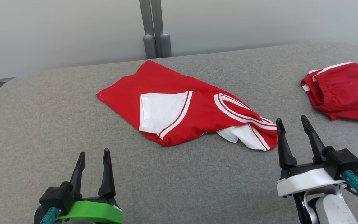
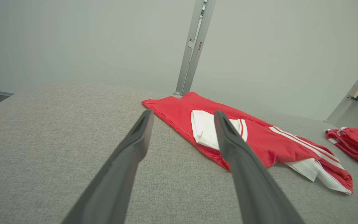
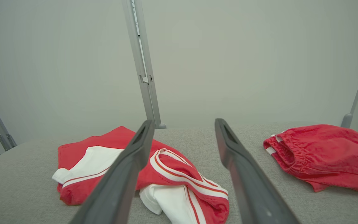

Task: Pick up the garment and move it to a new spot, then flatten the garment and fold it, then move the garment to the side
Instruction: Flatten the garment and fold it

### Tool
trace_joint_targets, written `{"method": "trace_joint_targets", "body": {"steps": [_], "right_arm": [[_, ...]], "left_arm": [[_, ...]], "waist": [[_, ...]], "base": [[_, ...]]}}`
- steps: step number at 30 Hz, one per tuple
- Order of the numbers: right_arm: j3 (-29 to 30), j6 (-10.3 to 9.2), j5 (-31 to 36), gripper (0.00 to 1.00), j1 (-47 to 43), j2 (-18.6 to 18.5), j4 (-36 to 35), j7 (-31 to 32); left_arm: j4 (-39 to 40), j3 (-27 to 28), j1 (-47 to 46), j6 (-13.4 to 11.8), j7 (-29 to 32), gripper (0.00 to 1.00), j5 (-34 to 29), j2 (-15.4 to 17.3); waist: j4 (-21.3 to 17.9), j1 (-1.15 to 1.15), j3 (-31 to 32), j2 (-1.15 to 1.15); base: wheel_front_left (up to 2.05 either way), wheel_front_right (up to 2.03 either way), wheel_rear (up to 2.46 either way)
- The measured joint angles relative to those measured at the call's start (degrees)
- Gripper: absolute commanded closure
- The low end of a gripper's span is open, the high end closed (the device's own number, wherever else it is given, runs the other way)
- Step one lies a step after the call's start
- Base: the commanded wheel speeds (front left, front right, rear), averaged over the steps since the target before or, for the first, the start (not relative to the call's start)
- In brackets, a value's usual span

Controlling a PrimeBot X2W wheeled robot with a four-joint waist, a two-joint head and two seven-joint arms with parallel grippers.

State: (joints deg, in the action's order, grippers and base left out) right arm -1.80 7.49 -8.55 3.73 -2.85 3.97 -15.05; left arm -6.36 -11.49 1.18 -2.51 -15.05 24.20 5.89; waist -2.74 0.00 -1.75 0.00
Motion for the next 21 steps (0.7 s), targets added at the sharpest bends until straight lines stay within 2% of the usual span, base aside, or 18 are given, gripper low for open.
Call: {"method": "trace_joint_targets", "body": {"steps": [21], "right_arm": [[-0.31,0.0,0.21,0.0,-0.83,0.0,1.03,0.0]], "left_arm": [[-1.47,1.94,1.09,2.47,0.0,0.0,-3.1,-2.37]], "waist": [[0.55,0.0,0.88,0.0]], "base": [[0.0,0.0,0.0]]}}
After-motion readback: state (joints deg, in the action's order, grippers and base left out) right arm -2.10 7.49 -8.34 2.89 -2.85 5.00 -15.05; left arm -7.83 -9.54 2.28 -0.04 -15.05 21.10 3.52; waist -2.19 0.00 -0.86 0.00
